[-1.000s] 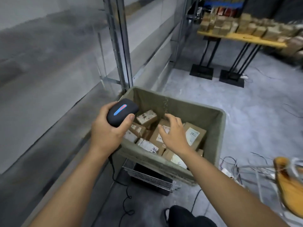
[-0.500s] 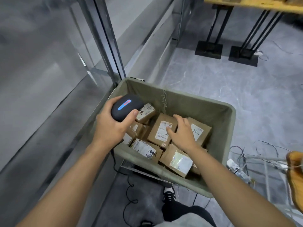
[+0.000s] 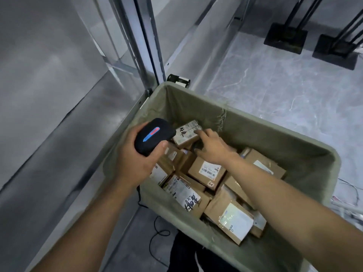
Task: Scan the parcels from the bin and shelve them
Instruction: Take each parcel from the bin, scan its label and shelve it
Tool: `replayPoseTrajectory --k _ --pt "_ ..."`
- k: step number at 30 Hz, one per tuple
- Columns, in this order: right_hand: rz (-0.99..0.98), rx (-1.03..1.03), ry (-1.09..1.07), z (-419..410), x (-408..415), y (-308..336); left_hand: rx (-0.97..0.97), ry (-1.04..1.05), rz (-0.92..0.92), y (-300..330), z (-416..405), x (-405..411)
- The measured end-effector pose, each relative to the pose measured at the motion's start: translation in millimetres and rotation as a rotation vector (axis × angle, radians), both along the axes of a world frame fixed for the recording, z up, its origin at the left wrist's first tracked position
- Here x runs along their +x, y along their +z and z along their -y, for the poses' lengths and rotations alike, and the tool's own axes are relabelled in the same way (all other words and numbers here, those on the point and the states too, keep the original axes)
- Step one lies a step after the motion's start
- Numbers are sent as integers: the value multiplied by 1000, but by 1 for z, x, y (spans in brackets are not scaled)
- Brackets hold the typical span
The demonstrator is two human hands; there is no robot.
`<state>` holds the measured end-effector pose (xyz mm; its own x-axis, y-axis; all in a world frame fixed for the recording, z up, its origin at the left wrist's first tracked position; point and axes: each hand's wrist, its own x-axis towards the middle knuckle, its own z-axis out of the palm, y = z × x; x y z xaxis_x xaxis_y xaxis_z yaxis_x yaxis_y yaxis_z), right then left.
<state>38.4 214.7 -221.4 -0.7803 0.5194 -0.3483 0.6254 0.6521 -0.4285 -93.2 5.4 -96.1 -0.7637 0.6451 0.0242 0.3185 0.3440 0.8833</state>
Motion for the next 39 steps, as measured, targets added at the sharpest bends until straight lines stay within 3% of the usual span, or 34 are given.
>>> replayPoseTrajectory --k 11,23,30,39 --pt "133 75 247 -65 -71 -84 -35 12 110 -81 -33 -39" --pt "184 178 513 -91 -103 -112 -90 4 180 -100 -42 -50" --pt "168 183 514 -92 -100 -108 -57 34 208 -98 -40 -52" --pt "61 216 359 -65 -68 -60 -49 50 242 -71 -29 -50"
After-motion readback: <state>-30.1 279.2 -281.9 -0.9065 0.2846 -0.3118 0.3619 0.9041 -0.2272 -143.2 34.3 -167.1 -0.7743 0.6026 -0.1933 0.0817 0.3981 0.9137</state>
